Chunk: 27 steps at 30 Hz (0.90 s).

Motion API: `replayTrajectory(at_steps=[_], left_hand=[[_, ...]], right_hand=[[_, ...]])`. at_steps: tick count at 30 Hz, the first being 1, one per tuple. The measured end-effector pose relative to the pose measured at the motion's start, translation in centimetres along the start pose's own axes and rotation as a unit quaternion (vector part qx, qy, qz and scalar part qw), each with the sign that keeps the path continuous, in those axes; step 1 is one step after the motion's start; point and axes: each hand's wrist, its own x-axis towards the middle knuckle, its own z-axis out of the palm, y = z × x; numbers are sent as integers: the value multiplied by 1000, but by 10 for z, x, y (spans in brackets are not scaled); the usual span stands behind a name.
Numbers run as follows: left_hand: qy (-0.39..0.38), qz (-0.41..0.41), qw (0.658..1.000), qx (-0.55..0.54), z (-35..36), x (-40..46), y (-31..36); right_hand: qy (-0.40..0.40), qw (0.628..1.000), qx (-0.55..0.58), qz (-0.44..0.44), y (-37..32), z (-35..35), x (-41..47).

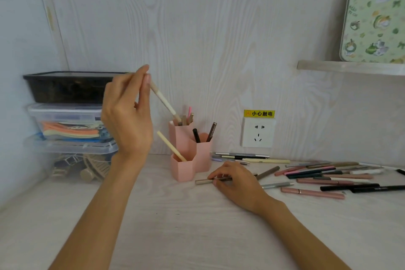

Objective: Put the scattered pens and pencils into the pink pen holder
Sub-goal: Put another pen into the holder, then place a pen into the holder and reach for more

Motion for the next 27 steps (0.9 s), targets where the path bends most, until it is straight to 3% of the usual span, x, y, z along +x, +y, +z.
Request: replayTrajectory(at_steps=[2,4,7,9,13,16,18,22,25,27], left_hand=[[-49,20,998,34,3,-3,-3],[-149,24,985,79,7,-16,-6],[-317,-7,938,137,14,-42,-9],[-368,-13,916,162,18,-52,-12],[-388,-27,906,165,18,-53,-10],[-312,-183,927,97,-1,-72,-1],[-279,-275,919,53,-16,-89,1],[-302,-373,877,33,-23,-101,-10],[-346,-475,809,-17,-20,-104,-10],[-397,-487,777,-38,-19,-112,-8]], right_hand=[[0,1000,0,-2,-1,0,0],[2,1000,-2,-3,-2,-1,-1],[3,1000,2,-7,-3,-2,-3],[6,1000,-4,-12,-4,-4,-4],[43,999,-17,-22,-6,-9,-3],[128,991,-16,-22,-6,-17,-1],[199,980,24,4,-5,-23,0],[325,930,153,79,-9,-41,3],[416,865,268,86,-24,-58,10],[450,829,324,76,-40,-70,18]])
